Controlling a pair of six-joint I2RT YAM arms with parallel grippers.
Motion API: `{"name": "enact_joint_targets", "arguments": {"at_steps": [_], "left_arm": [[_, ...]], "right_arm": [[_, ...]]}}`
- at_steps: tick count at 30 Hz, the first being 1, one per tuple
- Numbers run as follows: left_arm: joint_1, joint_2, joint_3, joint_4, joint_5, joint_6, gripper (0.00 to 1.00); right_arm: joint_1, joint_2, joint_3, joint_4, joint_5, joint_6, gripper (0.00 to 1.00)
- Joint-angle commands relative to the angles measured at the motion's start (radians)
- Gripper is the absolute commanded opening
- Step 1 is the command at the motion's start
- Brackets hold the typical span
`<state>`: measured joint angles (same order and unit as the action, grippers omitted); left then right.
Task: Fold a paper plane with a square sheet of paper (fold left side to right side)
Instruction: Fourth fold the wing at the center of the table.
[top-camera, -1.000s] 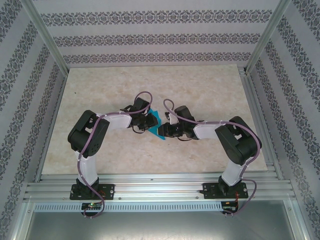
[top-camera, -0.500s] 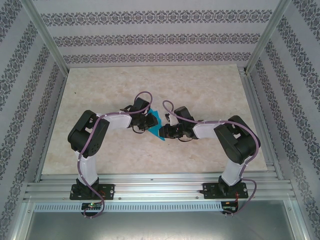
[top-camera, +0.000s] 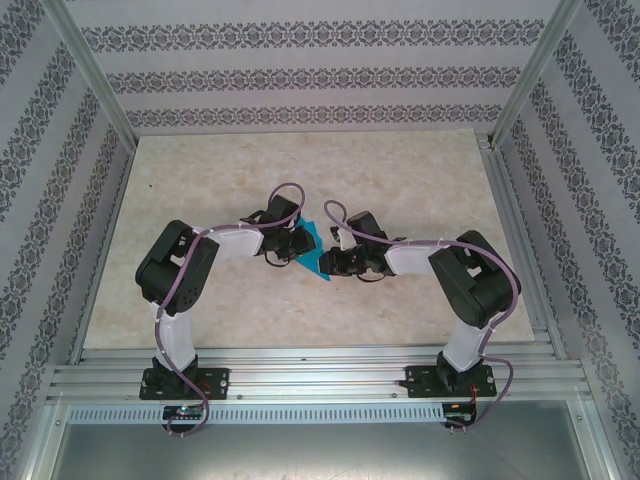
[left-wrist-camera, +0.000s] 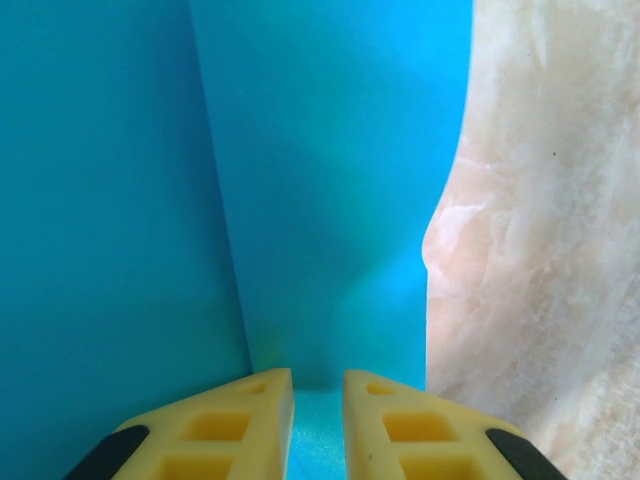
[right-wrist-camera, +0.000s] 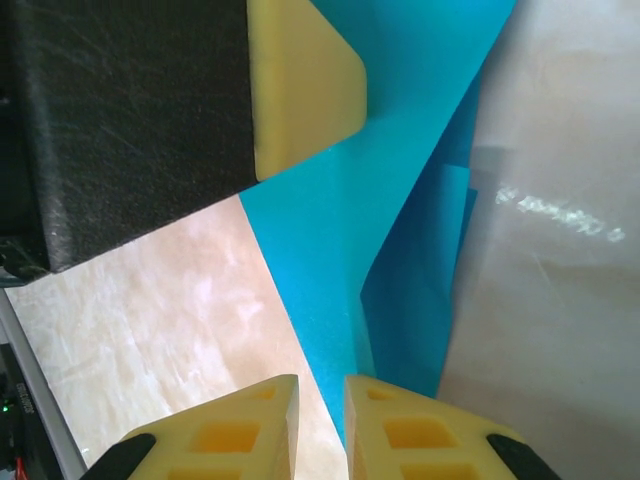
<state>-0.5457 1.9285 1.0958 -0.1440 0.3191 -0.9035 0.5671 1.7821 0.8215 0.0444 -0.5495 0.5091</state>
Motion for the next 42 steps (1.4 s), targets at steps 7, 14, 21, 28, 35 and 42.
{"name": "enact_joint_targets", "arguments": {"at_steps": [7,14,21,28,35,42], "left_arm": [[-0.007,0.012,-0.006,-0.039,-0.034,0.003,0.22],[-0.006,-0.024,0.000,-0.068,-0.049,0.020,0.23],[0.028,-0.106,0.001,-0.111,-0.052,0.052,0.27],[0.068,-0.190,0.003,-0.153,-0.064,0.095,0.26],[0.041,-0.162,0.021,-0.085,0.049,0.136,0.26],[-0.016,-0.090,0.007,-0.010,0.109,0.113,0.15]], "right_arm": [[-0.004,0.032,0.022,-0.036,0.030,-0.045,0.19],[-0.001,0.054,0.028,-0.071,0.064,-0.061,0.19],[-0.002,0.066,0.028,-0.114,0.094,-0.075,0.16],[0.003,0.080,0.026,-0.133,0.102,-0.081,0.12],[0.007,0.084,0.028,-0.132,0.104,-0.075,0.12],[0.010,0.082,0.039,-0.153,0.118,-0.078,0.12]]}}
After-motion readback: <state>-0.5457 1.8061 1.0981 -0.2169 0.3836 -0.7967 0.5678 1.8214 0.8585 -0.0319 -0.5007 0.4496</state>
